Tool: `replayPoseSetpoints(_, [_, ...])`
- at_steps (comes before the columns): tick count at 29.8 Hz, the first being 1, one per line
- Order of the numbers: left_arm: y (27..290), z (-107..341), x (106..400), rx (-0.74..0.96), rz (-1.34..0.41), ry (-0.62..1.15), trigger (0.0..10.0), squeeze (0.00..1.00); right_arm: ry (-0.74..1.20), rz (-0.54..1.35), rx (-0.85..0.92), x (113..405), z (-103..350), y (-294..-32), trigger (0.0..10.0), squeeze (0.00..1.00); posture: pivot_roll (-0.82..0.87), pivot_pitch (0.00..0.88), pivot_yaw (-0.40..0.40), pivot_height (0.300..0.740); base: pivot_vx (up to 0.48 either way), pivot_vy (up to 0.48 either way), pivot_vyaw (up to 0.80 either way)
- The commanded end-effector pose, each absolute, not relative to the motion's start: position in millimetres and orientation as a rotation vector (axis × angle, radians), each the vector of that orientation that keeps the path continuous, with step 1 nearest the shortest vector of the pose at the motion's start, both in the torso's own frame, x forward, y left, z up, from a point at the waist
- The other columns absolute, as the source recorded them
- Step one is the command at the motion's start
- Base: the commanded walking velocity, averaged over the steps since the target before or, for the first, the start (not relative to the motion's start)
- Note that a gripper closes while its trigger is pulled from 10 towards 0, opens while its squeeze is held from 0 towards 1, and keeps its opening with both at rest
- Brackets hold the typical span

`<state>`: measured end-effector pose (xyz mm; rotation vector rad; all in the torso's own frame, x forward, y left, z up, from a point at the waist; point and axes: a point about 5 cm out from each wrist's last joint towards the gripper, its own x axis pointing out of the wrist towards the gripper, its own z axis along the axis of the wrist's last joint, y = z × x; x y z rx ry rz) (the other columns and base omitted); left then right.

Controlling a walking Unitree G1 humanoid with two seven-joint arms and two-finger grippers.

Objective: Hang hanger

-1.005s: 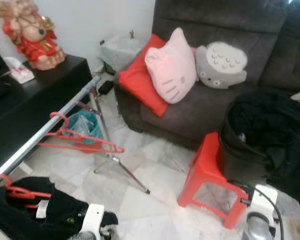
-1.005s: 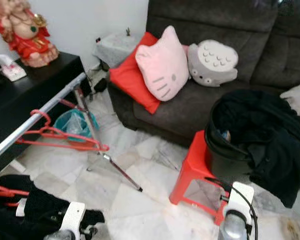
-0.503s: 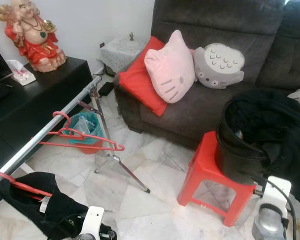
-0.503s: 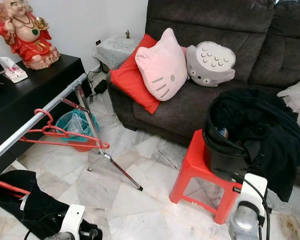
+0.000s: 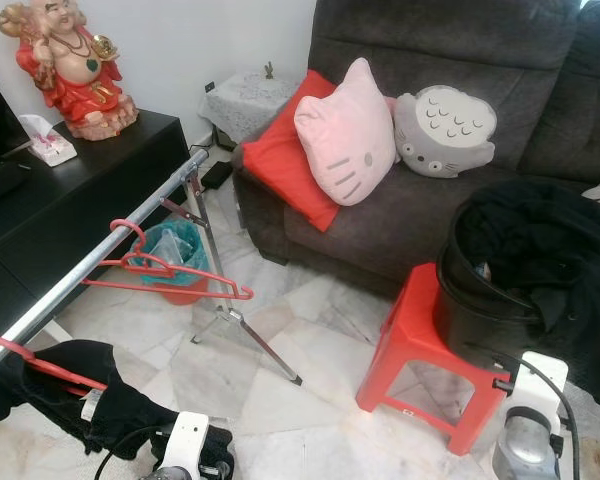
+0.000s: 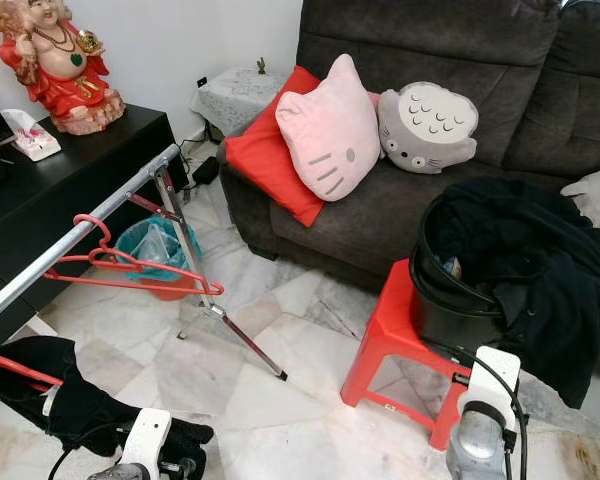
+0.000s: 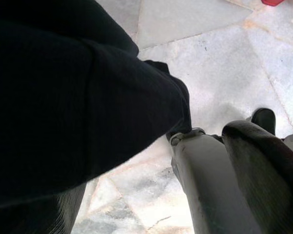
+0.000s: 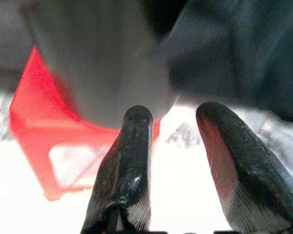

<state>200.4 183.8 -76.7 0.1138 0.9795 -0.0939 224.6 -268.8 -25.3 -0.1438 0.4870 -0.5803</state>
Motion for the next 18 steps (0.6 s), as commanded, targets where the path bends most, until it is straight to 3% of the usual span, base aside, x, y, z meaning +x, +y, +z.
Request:
replayPoseSetpoints(1, [189.3, -76.0, 200.7, 0.132, -0.09, 0.988, 10.0, 0.0, 0.642, -0.551, -0.085, 204.0, -47.8, -259.7, 10.0, 0.0, 0.01, 0.0, 0.044, 0.74, 0.0, 0.0, 0.0])
replayPoseSetpoints(3, [189.1, -76.0, 200.8, 0.13, -0.088, 0.988, 10.0, 0.0, 0.762, -0.49, -0.063, 187.6, -63.8, -249.0, 10.0, 0.0, 0.01, 0.0, 0.045, 0.74, 0.0, 0.0, 0.0])
replayPoseSetpoints(7, [189.2, -76.1, 200.6, 0.127, -0.081, 0.989, 10.0, 0.0, 0.815, -0.405, -0.042, 177.6, -73.3, -236.4, 10.0, 0.0, 0.01, 0.0, 0.044, 0.74, 0.0, 0.0, 0.0])
replayPoseSetpoints(10, [189.2, -76.4, 200.1, 0.131, -0.079, 0.99, 10.0, 0.0, 0.95, -0.339, -0.015, 147.1, -91.4, -223.0, 10.0, 0.0, 0.01, 0.0, 0.042, 0.74, 0.0, 0.0, 0.0])
replayPoseSetpoints(18, [189.0, -76.7, 199.7, 0.128, -0.077, 0.991, 10.0, 0.0, 0.989, -0.33, -0.01, 139.3, -94.5, -224.5, 10.0, 0.0, 0.0, 0.0, 0.04, 0.74, 0.03, 0.0, 0.0])
